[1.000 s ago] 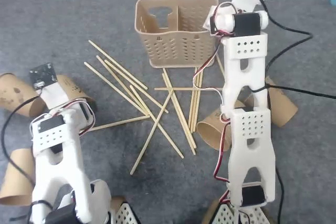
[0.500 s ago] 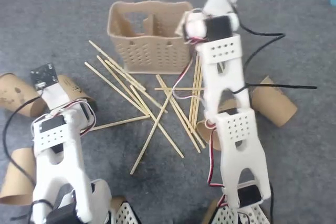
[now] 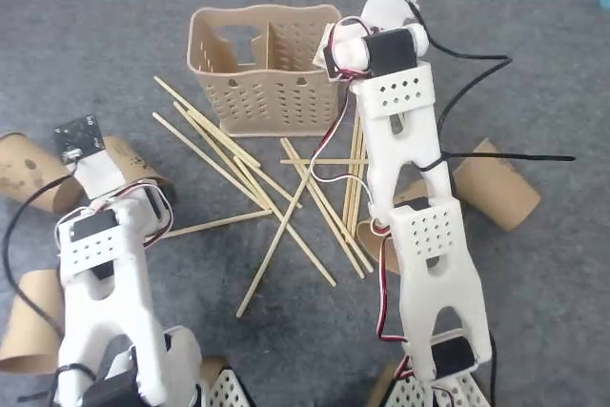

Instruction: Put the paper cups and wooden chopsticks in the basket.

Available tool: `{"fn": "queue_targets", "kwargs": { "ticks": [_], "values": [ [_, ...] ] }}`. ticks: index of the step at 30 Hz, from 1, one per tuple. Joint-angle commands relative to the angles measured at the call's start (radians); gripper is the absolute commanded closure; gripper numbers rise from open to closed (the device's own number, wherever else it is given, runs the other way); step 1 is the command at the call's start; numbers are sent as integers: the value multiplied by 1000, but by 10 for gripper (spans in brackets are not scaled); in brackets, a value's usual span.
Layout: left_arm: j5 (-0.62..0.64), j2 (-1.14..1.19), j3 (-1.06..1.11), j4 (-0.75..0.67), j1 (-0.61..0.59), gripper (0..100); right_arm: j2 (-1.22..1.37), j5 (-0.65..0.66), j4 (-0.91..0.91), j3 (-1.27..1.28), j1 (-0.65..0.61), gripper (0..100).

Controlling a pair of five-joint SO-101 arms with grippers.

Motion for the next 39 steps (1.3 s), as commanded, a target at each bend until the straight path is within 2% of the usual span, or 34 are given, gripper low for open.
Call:
{"fn": "queue_targets", "kwargs": {
  "ticks": [1, 3, 5, 7, 9, 13, 19, 24, 30, 34, 39],
  "values": [
    [-6, -17, -8, -21, 12, 739, -153, 80, 42, -8, 35, 991],
    [-6, -17, -8, -21, 14, 739, -202, 118, 44, 14, 51, 959],
    [-6, -17, -8, -21, 14, 739, -272, 146, 44, 72, 54, 879],
    [-6, -15, -10, -21, 14, 739, -357, 155, 44, 181, 51, 805],
    [-6, -15, -10, -21, 14, 739, -432, 152, 39, 319, 47, 777],
    [-6, -18, -5, -21, 14, 739, -504, 150, 1, 542, 51, 840],
    [-6, -18, -5, -17, 14, 739, -501, 150, -22, 594, 53, 961],
    [-6, -18, -5, -17, 14, 739, -561, 150, -19, 539, 47, 926],
    [-6, -18, -5, -17, 14, 739, -562, 149, -28, 519, 56, 820],
    [-6, -18, -5, -17, 14, 739, -472, 143, -35, 519, 50, 815],
    [-6, -18, -5, -18, 14, 739, -360, 57, -119, 519, 53, 816]
  ]
}}
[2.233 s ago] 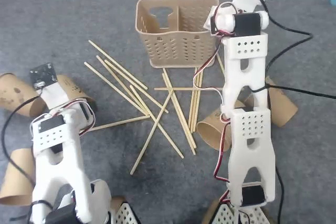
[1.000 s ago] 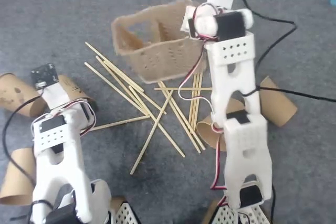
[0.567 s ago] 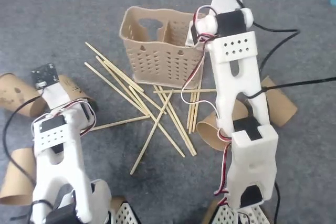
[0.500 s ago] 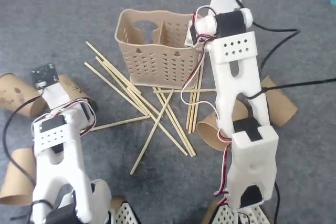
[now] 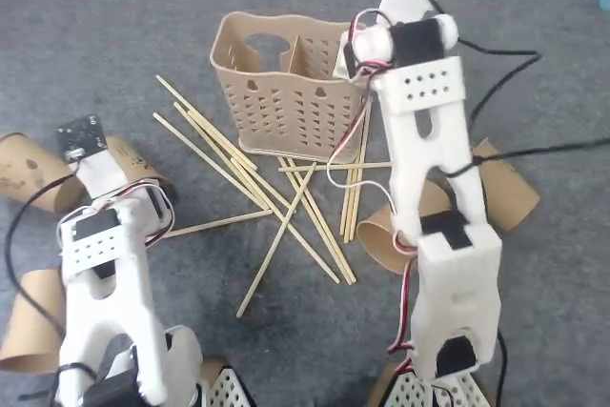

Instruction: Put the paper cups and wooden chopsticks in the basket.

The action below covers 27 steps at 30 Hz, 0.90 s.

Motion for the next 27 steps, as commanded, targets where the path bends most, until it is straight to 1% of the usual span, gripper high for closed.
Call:
{"fn": "queue_targets", "kwargs": {
  "ticks": [1, 3, 4, 7, 9, 10, 11, 13, 15, 21, 27],
  "values": [
    [-5, -18, -5, -18, 9, 739, 24, -52, -73, -40, 4, 816],
    [-5, -18, -5, -20, 9, 739, 45, -60, -99, -40, -8, 832],
    [-5, -18, -5, -20, 9, 739, 51, -60, -107, -41, -19, 861],
    [-5, -17, -5, -21, 9, 739, 53, -55, -137, -41, -54, 998],
    [-5, -15, -5, -21, 9, 739, 50, -63, -159, -41, -68, 969],
    [-5, -15, -7, -21, 9, 739, 45, -77, -170, -43, -70, 980],
    [-5, -14, -8, -21, 9, 739, 42, -109, -182, -48, -68, 997],
    [-5, -14, -8, -21, 9, 739, 39, -178, -209, -48, -58, 990],
    [-5, -14, -8, -21, 9, 739, 38, -216, -229, -48, -44, 992],
    [-6, -12, -8, -21, 9, 739, 45, -224, -245, -48, -15, 992],
    [-6, -12, -8, -21, 9, 739, 48, -224, -346, -41, -4, 992]
  ]
}}
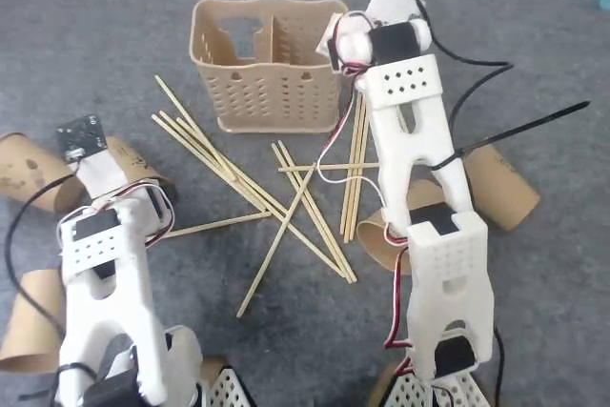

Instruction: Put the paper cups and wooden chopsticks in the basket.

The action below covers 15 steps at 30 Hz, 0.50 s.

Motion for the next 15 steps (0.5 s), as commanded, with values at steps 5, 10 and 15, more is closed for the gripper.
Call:
{"fn": "queue_targets", "kwargs": {
  "ticks": [5, 10, 15],
  "values": [
    [-6, -12, -7, -21, 9, 739, 16, -17, -45, -44, 21, 992],
    [-6, -12, -8, -23, 9, 739, 58, -17, 36, -48, 39, 992],
    [-6, -12, -8, -23, 9, 739, 56, -11, 131, -49, 36, 992]
  ]
}}
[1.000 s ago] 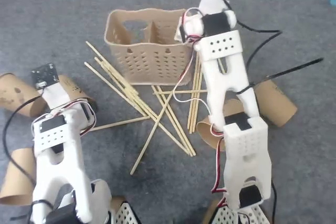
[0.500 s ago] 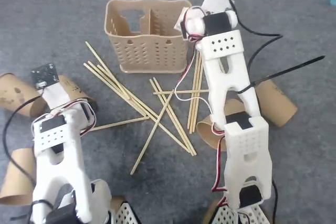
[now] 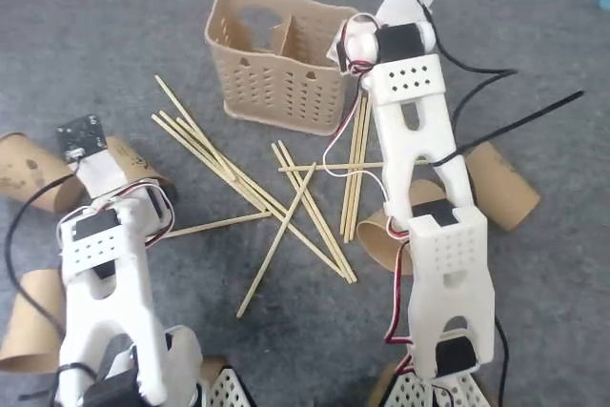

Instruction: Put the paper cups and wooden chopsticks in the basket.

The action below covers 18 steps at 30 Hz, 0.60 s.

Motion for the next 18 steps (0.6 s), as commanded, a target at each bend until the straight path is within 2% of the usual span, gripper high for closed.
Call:
{"fn": "queue_targets", "kwargs": {
  "ticks": [1, 7, 18],
  "values": [
    [-6, -12, -8, -20, 9, 739, -24, -11, 68, -43, 5, 992],
    [-6, -12, -8, -20, 9, 739, -85, 0, 81, -44, 2, 993],
    [-6, -17, -5, -20, 9, 739, -177, 207, 165, -44, -24, 993]
  ]
}}
